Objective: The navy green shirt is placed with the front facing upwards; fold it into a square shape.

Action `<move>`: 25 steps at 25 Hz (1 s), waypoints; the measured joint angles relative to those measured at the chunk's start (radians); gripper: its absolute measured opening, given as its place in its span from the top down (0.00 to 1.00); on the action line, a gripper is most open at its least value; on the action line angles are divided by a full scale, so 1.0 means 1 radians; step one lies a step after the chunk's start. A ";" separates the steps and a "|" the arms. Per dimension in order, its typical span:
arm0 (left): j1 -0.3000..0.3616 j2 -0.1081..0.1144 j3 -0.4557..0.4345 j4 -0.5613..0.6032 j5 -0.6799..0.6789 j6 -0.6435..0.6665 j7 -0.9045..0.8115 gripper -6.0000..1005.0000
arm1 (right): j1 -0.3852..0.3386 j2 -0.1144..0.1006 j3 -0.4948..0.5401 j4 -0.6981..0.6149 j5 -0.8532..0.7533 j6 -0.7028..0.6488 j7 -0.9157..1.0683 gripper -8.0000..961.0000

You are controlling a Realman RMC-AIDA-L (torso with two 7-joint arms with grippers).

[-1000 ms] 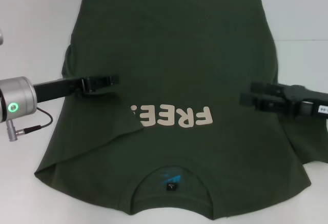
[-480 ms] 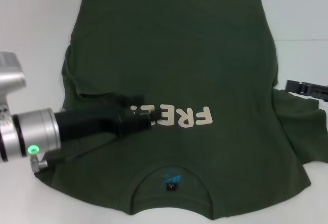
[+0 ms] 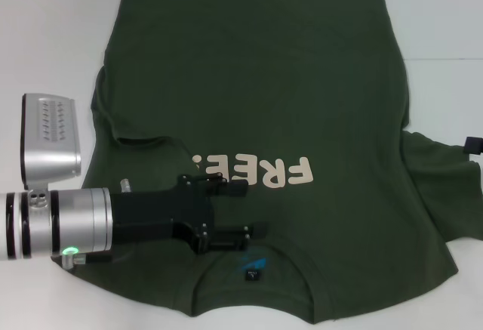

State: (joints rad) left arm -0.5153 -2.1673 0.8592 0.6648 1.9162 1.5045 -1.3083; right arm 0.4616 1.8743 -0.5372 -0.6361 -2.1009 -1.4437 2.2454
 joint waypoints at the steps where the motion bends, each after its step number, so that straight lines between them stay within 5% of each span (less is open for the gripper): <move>1: 0.002 0.000 0.003 0.000 0.000 0.002 0.017 0.22 | -0.004 -0.001 0.002 0.000 -0.004 0.004 0.007 0.05; 7: 0.007 -0.001 -0.002 -0.004 0.002 -0.004 0.049 0.22 | -0.023 -0.004 0.006 0.009 -0.030 0.050 0.036 0.05; 25: 0.015 0.000 -0.005 -0.006 0.001 -0.005 0.052 0.22 | -0.009 0.050 -0.004 0.026 -0.041 0.248 0.029 0.05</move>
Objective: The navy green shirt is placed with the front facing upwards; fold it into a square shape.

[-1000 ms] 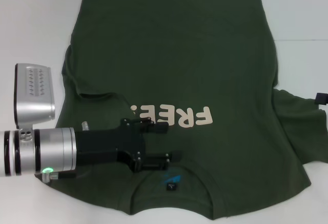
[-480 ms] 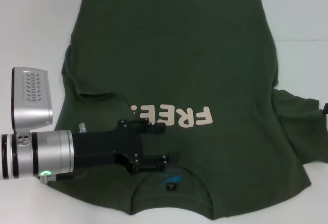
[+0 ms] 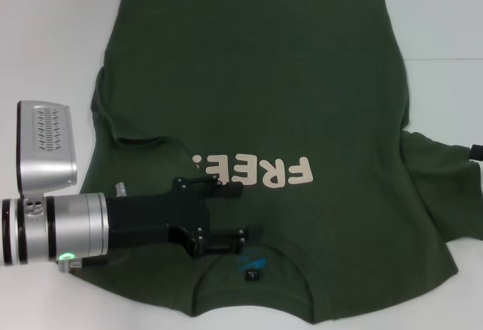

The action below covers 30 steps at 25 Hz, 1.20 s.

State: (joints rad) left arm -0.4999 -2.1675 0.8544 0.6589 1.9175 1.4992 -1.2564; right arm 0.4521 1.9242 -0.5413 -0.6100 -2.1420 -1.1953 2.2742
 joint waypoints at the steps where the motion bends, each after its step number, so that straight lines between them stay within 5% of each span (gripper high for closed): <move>1: 0.000 0.000 0.000 0.000 0.000 0.000 0.000 0.22 | 0.002 0.003 -0.001 0.001 0.000 0.010 -0.001 0.05; 8: 0.000 0.000 -0.001 -0.002 0.000 -0.005 0.000 0.22 | 0.015 0.029 -0.004 0.018 0.001 0.065 -0.022 0.05; 21: 0.000 0.000 -0.002 -0.002 0.000 -0.021 -0.004 0.22 | 0.030 0.044 0.014 0.053 0.023 0.050 -0.052 0.05; 23: 0.000 0.000 -0.001 -0.003 0.000 -0.026 -0.004 0.22 | 0.030 0.045 0.015 0.054 0.025 0.047 -0.057 0.23; 30: 0.001 0.000 -0.001 -0.012 0.000 -0.028 0.001 0.22 | 0.024 0.049 0.025 0.054 0.026 0.047 -0.057 0.54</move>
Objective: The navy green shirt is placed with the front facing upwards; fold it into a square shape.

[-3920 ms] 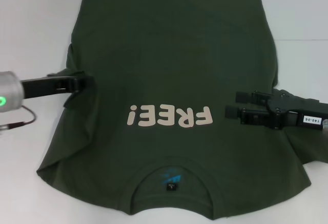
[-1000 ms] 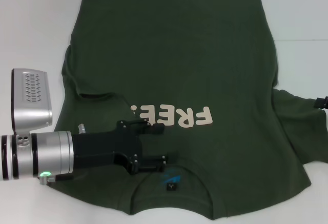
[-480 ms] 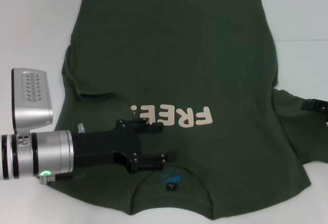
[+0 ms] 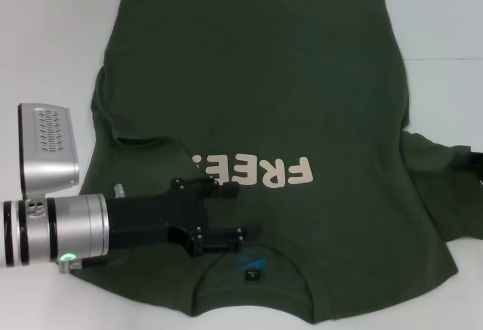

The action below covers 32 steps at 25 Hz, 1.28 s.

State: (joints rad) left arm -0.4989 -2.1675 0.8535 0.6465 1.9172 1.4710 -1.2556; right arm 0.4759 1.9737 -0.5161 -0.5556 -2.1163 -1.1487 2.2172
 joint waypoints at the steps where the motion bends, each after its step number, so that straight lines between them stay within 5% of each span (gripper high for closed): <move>1: 0.000 0.000 0.001 -0.001 0.000 0.000 0.000 0.22 | -0.001 0.001 0.000 0.000 0.000 0.000 0.000 0.59; 10: 0.000 0.000 0.004 -0.002 0.000 0.002 -0.005 0.22 | -0.012 0.000 0.015 -0.004 0.000 0.010 -0.008 0.97; 21: 0.002 -0.003 -0.003 -0.016 -0.009 0.009 -0.009 0.22 | 0.002 -0.056 0.053 -0.010 -0.003 0.014 -0.026 0.98; 32: 0.006 -0.003 -0.013 -0.030 -0.028 0.001 -0.010 0.22 | 0.064 -0.090 0.035 -0.013 -0.023 0.015 -0.041 0.97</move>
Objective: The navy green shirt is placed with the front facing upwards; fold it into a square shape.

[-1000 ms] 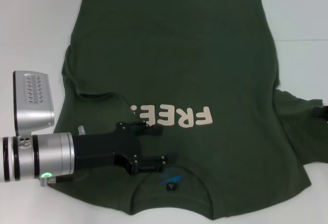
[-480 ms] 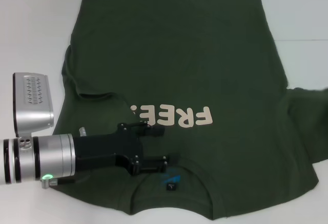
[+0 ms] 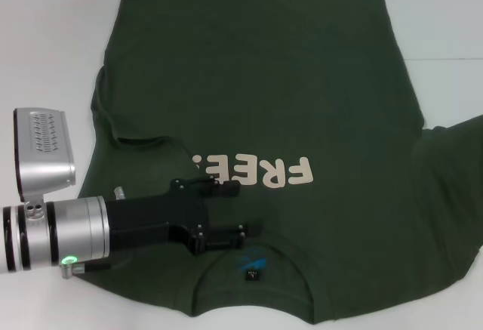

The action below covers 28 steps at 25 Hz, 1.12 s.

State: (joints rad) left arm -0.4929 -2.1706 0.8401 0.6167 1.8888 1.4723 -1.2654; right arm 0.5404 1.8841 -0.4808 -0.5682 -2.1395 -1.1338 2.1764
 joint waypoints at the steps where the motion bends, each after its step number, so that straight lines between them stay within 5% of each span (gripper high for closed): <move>1: 0.001 0.000 0.000 0.000 -0.002 0.000 0.000 0.22 | 0.003 -0.001 -0.003 0.000 0.000 0.000 0.000 0.97; 13: 0.002 0.001 -0.016 0.000 -0.009 0.000 -0.006 0.22 | 0.048 0.006 -0.072 -0.008 0.001 -0.082 0.000 0.97; 24: -0.001 0.004 -0.026 0.003 -0.007 -0.003 -0.012 0.22 | 0.191 0.099 -0.263 -0.042 0.001 -0.082 -0.007 0.98; 28: 0.002 0.005 -0.032 0.004 -0.006 -0.003 -0.012 0.22 | 0.207 0.121 -0.312 -0.042 0.000 -0.044 -0.009 0.89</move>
State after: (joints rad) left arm -0.4910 -2.1659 0.8078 0.6208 1.8824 1.4694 -1.2776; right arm 0.7470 2.0054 -0.7923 -0.6105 -2.1393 -1.1775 2.1673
